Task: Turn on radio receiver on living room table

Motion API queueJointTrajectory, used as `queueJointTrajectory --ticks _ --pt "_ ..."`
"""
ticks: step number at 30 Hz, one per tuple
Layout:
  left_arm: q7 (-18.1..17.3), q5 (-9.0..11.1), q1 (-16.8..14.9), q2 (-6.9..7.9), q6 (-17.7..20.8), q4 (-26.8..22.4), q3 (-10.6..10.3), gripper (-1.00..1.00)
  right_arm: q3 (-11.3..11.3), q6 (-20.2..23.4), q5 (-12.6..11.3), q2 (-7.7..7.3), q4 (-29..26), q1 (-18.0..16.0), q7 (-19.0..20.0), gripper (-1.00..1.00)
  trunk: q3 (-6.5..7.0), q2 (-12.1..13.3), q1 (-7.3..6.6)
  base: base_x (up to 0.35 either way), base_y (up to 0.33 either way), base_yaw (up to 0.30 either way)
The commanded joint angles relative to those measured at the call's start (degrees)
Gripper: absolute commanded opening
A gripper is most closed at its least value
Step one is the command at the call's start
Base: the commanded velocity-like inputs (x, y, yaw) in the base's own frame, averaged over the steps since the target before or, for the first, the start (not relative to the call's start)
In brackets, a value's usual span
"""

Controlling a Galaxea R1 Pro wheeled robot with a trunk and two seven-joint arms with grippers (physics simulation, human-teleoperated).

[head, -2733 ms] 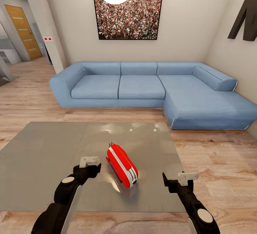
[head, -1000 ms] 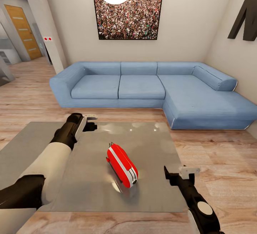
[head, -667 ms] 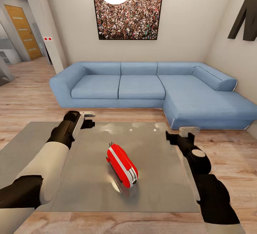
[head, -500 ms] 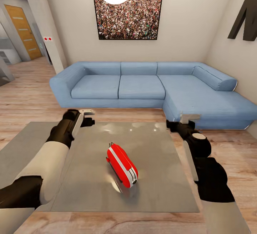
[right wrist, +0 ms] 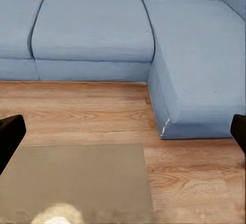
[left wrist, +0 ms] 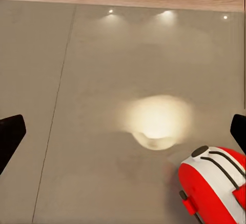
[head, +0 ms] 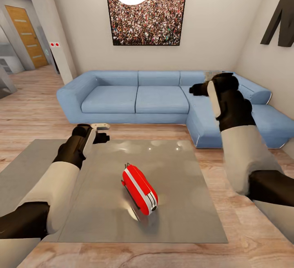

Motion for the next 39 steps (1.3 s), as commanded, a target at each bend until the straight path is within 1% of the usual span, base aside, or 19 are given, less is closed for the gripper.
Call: queueJointTrajectory --ticks 1,6,8,9,17,19,24,30,39 --pt "0.00 -0.03 0.00 -0.02 0.03 0.01 0.00 1.00 0.02 -0.05 0.03 0.03 3.99 -2.28 0.07 1.00 -0.01 -0.01 0.00 0.000 0.000 0.000" --pt "-0.01 0.03 0.00 -0.07 0.05 0.16 0.00 1.00 0.11 -0.07 0.04 0.23 9.87 -5.31 0.12 1.00 -0.01 -0.01 0.00 0.000 0.000 0.000" --pt "-0.01 0.04 0.00 -0.12 0.06 0.19 0.00 1.00 0.13 -0.06 0.04 0.30 10.53 -5.68 0.11 1.00 -0.01 -0.01 0.00 0.000 0.000 0.000" --pt "0.02 0.14 0.00 -0.49 0.06 0.19 0.00 1.00 0.36 -0.03 -0.02 0.58 11.25 -6.15 0.17 1.00 -0.01 -0.01 0.00 0.000 0.000 0.000" --pt "0.08 0.80 0.00 -0.64 0.25 -0.17 0.00 1.00 0.57 0.18 -0.04 0.57 11.20 -6.25 0.80 1.00 -0.01 -0.01 0.00 0.000 0.000 0.000" --pt "0.08 1.10 0.00 -0.60 1.04 -0.20 0.00 1.00 0.59 0.20 0.01 0.53 11.32 -6.16 0.87 1.00 -0.01 -0.01 0.00 0.000 0.000 0.000" --pt "0.08 1.18 0.00 -0.59 1.29 -0.21 0.00 1.00 0.64 0.21 -0.02 0.65 11.52 -6.14 0.88 1.00 -0.01 -0.01 0.00 0.000 0.000 0.000" --pt "0.08 1.20 0.00 -0.61 1.36 -0.28 0.00 1.00 0.67 0.21 -0.04 1.30 11.60 -6.08 0.88 1.00 -0.01 -0.01 0.00 0.000 0.000 0.000" --pt "0.10 1.14 0.00 -0.68 1.38 -0.54 0.00 1.00 0.67 0.21 0.04 1.33 11.53 -6.04 0.83 1.00 -0.01 -0.01 0.00 0.000 0.000 0.000"
